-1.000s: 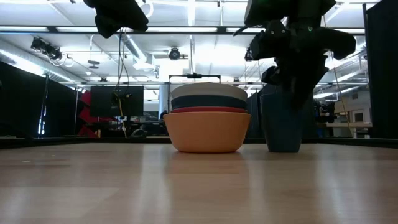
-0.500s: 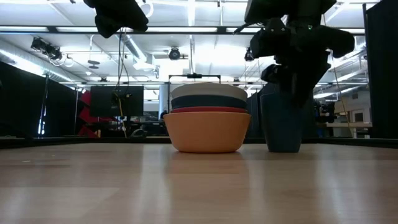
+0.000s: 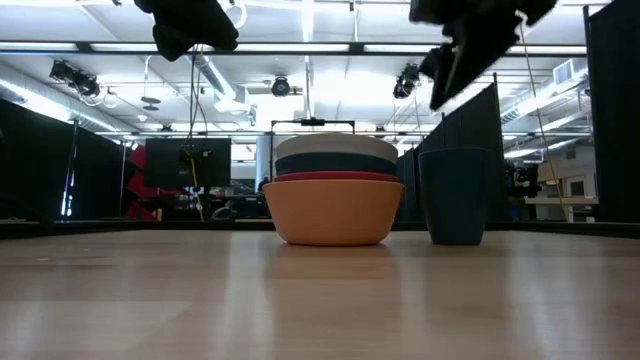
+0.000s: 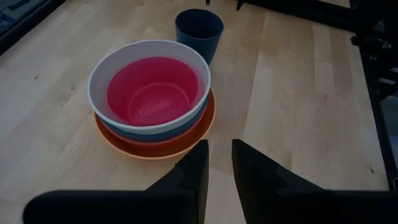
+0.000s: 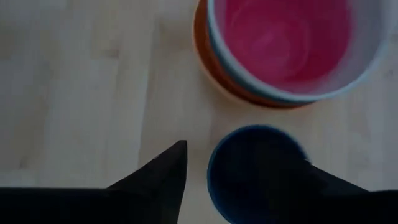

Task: Nest bowls inside each other
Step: Return to Home Position

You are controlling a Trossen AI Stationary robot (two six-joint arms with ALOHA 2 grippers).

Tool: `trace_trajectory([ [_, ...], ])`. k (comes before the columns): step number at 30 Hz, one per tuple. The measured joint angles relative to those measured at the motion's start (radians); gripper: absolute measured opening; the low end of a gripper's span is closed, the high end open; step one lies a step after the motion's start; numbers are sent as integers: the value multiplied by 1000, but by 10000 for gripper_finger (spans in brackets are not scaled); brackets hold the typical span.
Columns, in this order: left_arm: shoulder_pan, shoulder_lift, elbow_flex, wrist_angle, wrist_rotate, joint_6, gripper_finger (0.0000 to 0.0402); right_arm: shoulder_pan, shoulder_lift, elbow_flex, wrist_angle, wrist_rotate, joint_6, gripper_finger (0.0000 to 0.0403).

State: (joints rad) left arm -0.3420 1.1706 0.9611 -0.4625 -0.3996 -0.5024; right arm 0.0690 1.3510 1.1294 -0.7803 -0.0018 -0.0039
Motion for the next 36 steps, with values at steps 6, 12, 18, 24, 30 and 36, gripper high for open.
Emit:
trace_trajectory([
  [6, 0, 0, 0, 0, 0, 51, 58, 10, -95, -51, 64, 3, 1, 151],
  [12, 0, -1, 0, 1, 0, 103, 58, 21, -191, -105, 124, 6, 0, 126],
  [18, 1, -10, 0, 2, -5, 171, 58, 20, -292, -156, 166, 8, -7, 92],
  [24, 2, -100, 0, 18, -79, 260, 58, -23, -426, -183, 258, 5, -65, 19],
  [30, 2, -197, 1, 94, -82, 360, 52, -26, -558, -289, 564, -143, -87, 2],
  [36, 2, -231, 1, 93, -64, 406, 32, 65, -588, -410, 743, -105, -47, 1],
])
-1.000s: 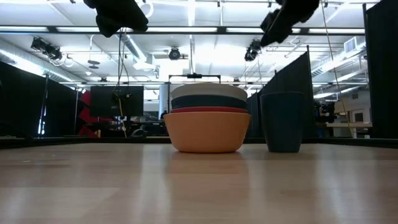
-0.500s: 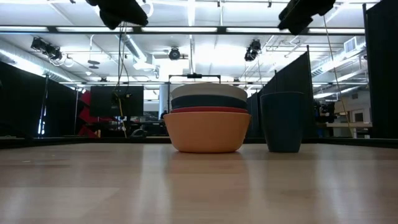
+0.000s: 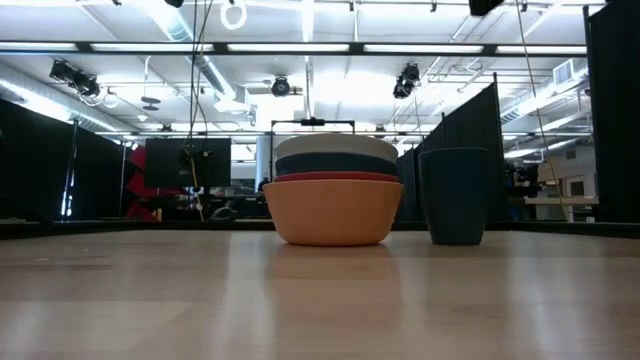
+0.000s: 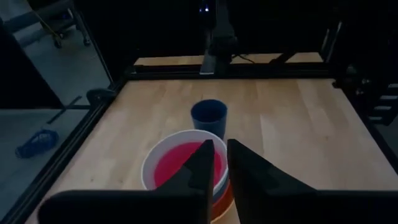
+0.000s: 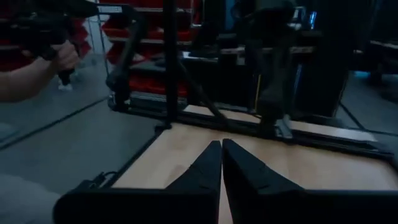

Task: Nest bowls inside each other
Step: Return to Home Position

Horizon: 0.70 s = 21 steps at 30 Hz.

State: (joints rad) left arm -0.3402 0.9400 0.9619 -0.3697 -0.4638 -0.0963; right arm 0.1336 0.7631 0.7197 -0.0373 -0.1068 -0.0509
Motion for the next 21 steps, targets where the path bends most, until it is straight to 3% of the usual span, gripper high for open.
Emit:
trace_trajectory([
  [10, 0, -56, 0, -6, 30, 72, 0, 159, -42, -187, 267, 97, 67, 0],
  [14, 0, -132, -11, -8, 30, 93, 0, 260, -29, -188, 291, 178, 41, 0],
  [21, 0, -312, -215, 121, 30, 65, 0, 400, -31, -189, 236, 293, -6, 0],
])
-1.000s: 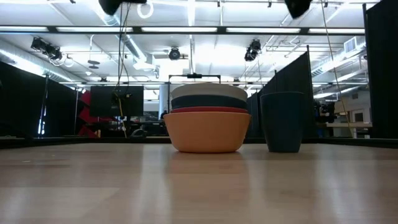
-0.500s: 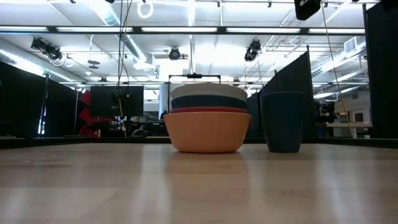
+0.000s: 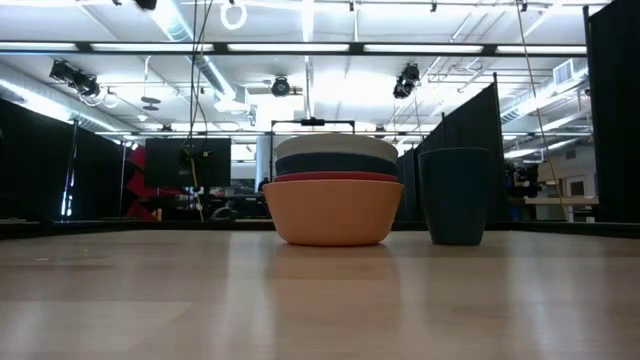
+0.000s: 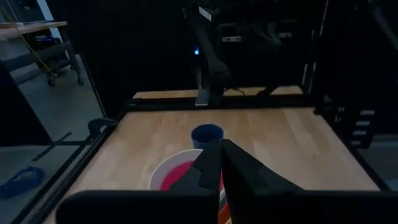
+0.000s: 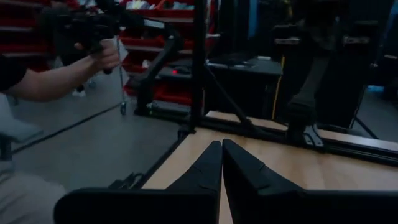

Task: Nest bowls inside each other
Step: Return to Home Position

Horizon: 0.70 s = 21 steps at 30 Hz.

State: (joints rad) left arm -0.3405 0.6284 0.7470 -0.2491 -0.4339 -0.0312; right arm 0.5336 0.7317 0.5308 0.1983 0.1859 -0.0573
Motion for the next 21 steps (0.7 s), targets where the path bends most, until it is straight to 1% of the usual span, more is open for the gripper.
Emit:
trace_trajectory([
  [3, 0, -73, -112, 79, 0, -30, 0, 22, -59, 0, -74, 48, -3, 0],
  [4, 0, -83, -130, 96, 1, -34, 0, 23, -85, -2, -98, 57, -4, 0],
  [18, -1, -147, -286, 274, 19, -52, 0, 24, -448, -48, -339, 150, -18, 0],
  [21, -1, -150, -295, 284, 20, -53, 0, 24, -514, -90, -353, 174, -13, 0],
])
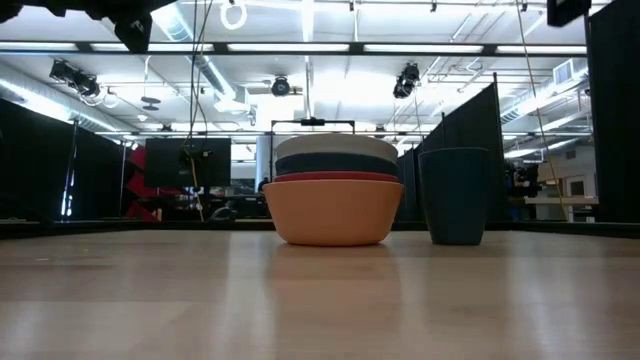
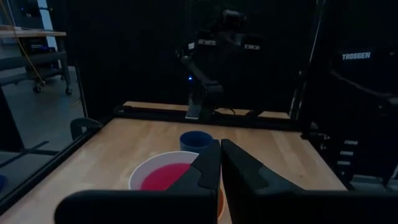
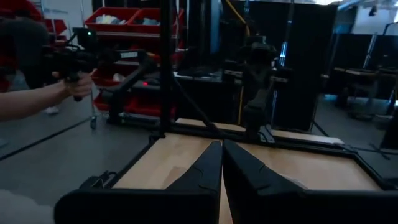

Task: Nest bowls inside each other
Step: Return to Home Position

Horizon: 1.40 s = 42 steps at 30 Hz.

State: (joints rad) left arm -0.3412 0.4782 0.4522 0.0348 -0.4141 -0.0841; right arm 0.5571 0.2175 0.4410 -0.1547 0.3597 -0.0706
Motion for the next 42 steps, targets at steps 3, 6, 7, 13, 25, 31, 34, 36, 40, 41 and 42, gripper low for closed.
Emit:
trace_trajectory([
  [3, 0, 0, 0, 0, 0, 0, 0, 0, -67, -57, 1, 35, 12, 0],
  [6, 0, 0, 0, 0, 0, 0, 0, 0, -140, -105, 29, 46, 12, 0],
  [7, 0, 0, 0, 0, 0, 0, 0, 0, -164, -118, 34, 47, 12, 0],
  [13, 0, 0, -4, 3, 1, 2, 0, -7, -211, -161, 38, 67, 10, 0],
  [25, 0, -2, -87, 86, 11, 19, 0, -10, -214, -273, 140, 71, 47, 0],
  [31, 0, -4, -156, 193, 28, 22, 0, -11, -214, -369, 253, 74, 67, 0],
  [34, 0, -5, -186, 226, 31, 14, 0, -11, -214, -410, 303, 82, 70, 0],
  [36, 0, -5, -204, 244, 31, -1, 0, -11, -214, -427, 327, 82, 71, 0],
  [40, 0, -5, -249, 302, 39, -22, 0, -12, -214, -430, 330, 82, 78, 0],
  [41, 0, -5, -263, 320, 40, -25, 0, -12, -214, -430, 329, 82, 77, 0],
  [42, 0, -5, -276, 341, 41, -26, 0, -12, -214, -430, 329, 82, 77, 0],
])
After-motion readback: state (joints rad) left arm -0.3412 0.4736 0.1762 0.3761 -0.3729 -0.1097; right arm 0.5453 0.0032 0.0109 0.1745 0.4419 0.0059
